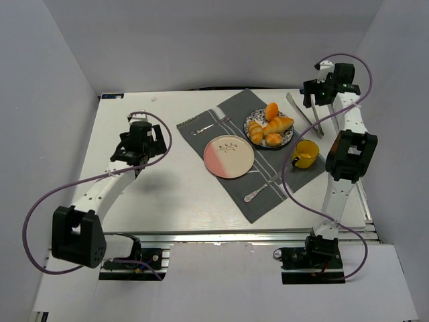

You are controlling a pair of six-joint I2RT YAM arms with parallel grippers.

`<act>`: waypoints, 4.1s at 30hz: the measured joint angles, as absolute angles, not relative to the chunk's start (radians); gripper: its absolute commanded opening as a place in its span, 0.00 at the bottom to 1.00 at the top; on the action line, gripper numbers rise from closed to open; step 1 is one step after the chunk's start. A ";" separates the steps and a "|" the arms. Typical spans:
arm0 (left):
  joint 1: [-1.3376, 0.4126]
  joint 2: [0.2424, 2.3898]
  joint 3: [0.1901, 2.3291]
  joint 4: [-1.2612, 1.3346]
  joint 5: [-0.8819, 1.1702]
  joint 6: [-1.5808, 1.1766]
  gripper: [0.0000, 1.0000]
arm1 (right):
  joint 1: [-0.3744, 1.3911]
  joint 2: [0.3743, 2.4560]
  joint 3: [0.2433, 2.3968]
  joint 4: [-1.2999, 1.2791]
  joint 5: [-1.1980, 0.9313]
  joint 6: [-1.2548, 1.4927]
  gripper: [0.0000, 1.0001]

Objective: Place the bread

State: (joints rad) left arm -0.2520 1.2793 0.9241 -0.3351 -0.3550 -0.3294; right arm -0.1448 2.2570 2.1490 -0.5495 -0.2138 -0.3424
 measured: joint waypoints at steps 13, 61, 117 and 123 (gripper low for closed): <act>-0.253 1.377 0.982 -0.327 -0.331 -0.317 0.98 | -0.229 2.414 2.157 -0.530 -0.284 -0.397 0.89; -0.253 1.448 1.017 -0.338 -0.318 -0.318 0.98 | -0.211 2.334 1.997 -0.358 -0.195 -0.260 0.46; -0.253 1.066 0.839 -0.340 -0.228 -0.360 0.98 | 0.466 1.536 1.179 -0.443 0.259 0.289 0.52; -0.253 1.066 0.838 -0.340 -0.228 -0.361 0.98 | 0.467 1.547 1.179 -0.444 0.259 0.295 0.31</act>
State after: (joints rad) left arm -0.2527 1.0660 0.8383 -0.3397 -0.2279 -0.3607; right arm 0.4671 1.5475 1.1793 -0.4438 0.2588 0.2947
